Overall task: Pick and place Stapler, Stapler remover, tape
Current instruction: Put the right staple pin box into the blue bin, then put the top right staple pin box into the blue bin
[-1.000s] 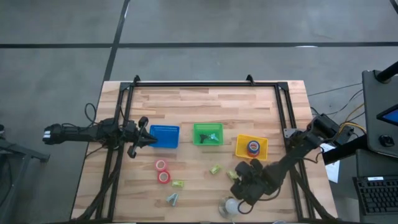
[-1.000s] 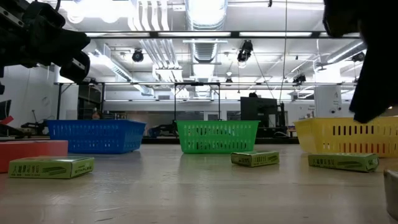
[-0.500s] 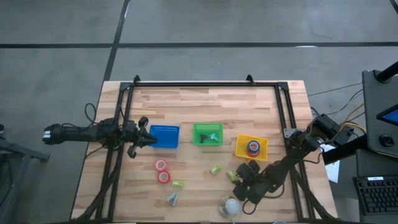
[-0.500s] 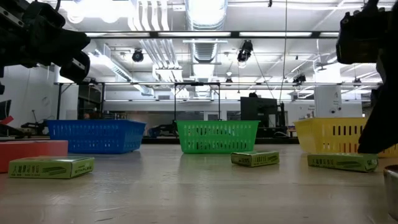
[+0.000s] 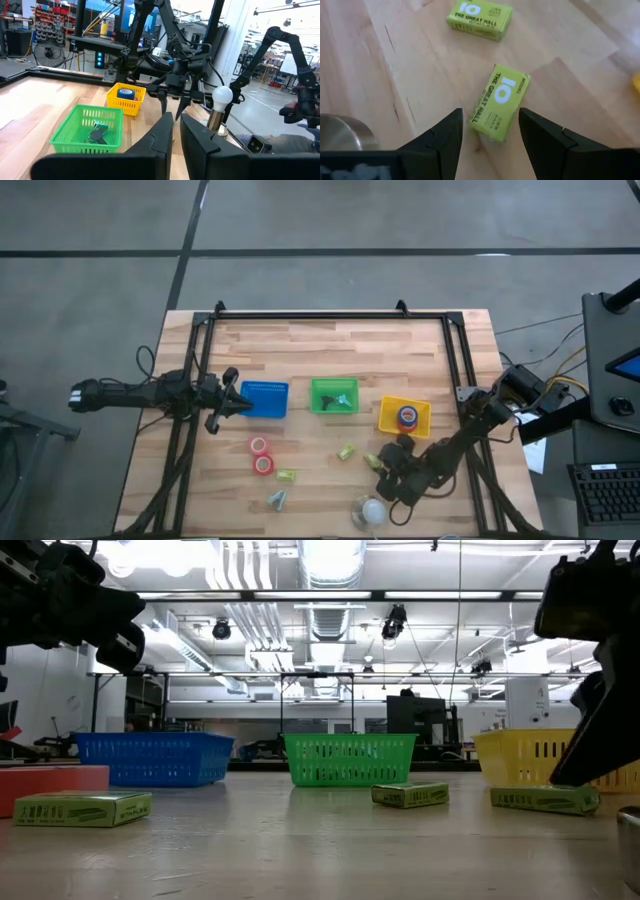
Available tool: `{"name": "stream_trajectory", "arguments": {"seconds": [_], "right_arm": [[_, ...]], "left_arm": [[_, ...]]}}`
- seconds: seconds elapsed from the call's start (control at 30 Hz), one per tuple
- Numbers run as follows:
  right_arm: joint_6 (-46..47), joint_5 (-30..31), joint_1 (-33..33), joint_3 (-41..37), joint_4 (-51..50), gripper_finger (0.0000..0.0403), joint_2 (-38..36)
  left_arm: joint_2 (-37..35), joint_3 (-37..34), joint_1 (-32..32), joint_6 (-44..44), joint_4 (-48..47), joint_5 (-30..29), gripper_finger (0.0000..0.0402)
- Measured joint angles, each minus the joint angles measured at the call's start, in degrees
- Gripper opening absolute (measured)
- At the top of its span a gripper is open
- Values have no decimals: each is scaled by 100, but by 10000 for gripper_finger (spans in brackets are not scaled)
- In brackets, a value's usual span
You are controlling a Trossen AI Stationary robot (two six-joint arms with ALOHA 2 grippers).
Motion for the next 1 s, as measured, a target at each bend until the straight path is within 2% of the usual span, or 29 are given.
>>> {"name": "stream_trajectory", "arguments": {"seconds": [0.37, 0.57, 0.83, 1.0], "right_arm": [[47, -267, -99, -154, -67, 187, -10], [135, -385, -101, -56, -519, 172, -13], [-199, -333, -101, 193, -761, 141, -26], [-12, -200, -134, 207, -775, 146, -27]], "left_arm": [[1, 0, 0, 0, 0, 0, 42], [1, 0, 1, -1, -1, -1, 42], [-1, 0, 1, 0, 0, 0, 42], [1, 0, 0, 0, -2, 0, 42]]}}
